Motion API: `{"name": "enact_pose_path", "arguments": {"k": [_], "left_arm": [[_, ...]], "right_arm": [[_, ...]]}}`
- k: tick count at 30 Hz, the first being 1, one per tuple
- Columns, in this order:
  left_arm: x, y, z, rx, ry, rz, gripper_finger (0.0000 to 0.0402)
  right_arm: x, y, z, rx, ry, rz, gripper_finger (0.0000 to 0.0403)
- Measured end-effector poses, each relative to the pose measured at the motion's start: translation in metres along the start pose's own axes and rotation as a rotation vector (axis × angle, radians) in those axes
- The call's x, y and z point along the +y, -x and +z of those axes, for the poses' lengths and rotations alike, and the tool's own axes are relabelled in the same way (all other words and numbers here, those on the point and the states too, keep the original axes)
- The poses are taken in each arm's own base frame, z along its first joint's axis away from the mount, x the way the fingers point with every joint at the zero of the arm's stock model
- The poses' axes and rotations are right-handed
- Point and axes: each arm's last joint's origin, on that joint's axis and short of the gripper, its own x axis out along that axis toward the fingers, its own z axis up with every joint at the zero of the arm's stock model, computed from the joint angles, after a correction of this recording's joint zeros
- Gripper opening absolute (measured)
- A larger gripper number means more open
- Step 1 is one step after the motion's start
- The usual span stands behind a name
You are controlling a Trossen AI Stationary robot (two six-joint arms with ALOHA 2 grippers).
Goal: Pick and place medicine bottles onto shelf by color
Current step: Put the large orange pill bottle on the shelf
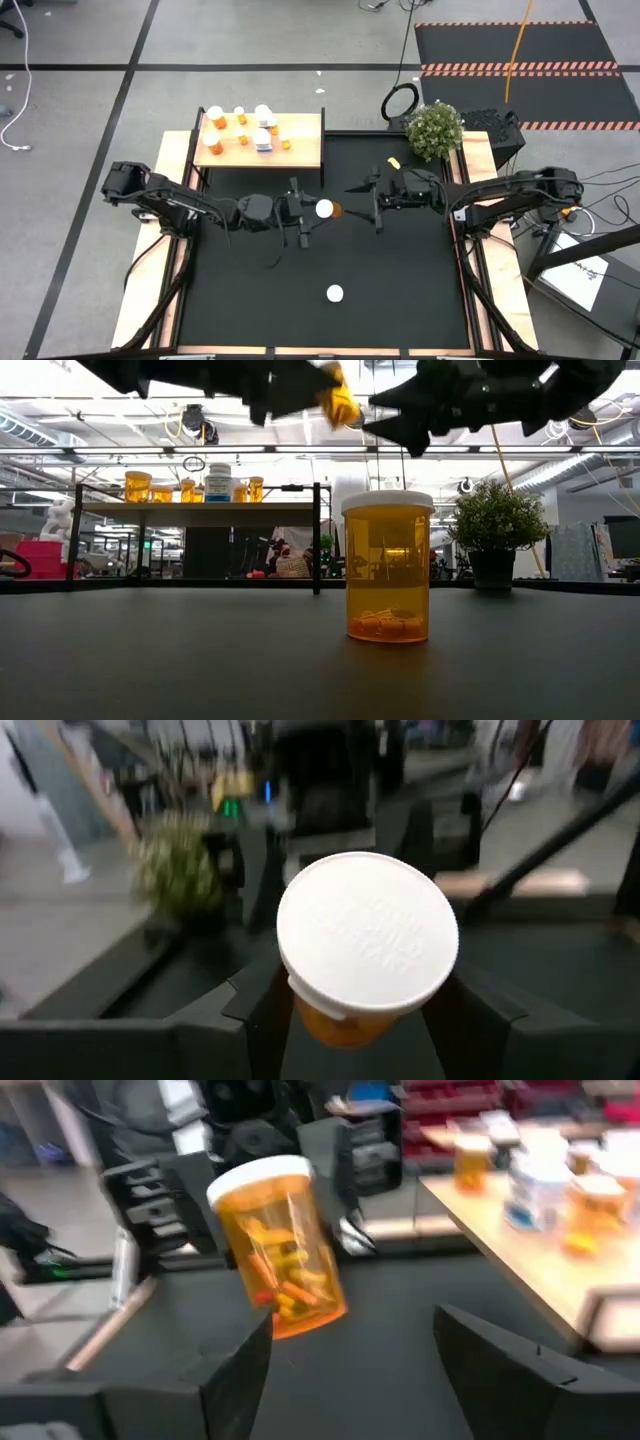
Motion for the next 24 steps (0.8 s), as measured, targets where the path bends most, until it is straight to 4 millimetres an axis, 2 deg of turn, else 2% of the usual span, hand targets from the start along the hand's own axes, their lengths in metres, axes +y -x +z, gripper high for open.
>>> {"name": "enact_pose_path", "arguments": {"k": [4,10,14,18,24], "left_arm": [[0.010,-0.001,-0.013,0.141,0.014,0.023,0.0189],[0.012,-0.007,-0.037,0.279,0.046,-0.058,0.0198],[0.008,-0.011,-0.047,0.318,0.033,-0.115,0.0194],[0.008,-0.012,-0.053,0.341,0.026,-0.114,0.0194],[0.008,-0.011,-0.054,0.359,0.022,-0.115,0.0198]], "right_arm": [[-0.003,-0.002,0.008,0.073,-0.037,-0.025,0.0281],[0.002,-0.028,0.009,0.122,0.035,-0.042,0.0281],[0.002,-0.047,-0.003,0.183,0.071,-0.021,0.0281],[0.003,-0.062,-0.015,0.235,0.063,0.082,0.0281],[0.003,-0.067,-0.020,0.255,0.058,0.131,0.0281]]}}
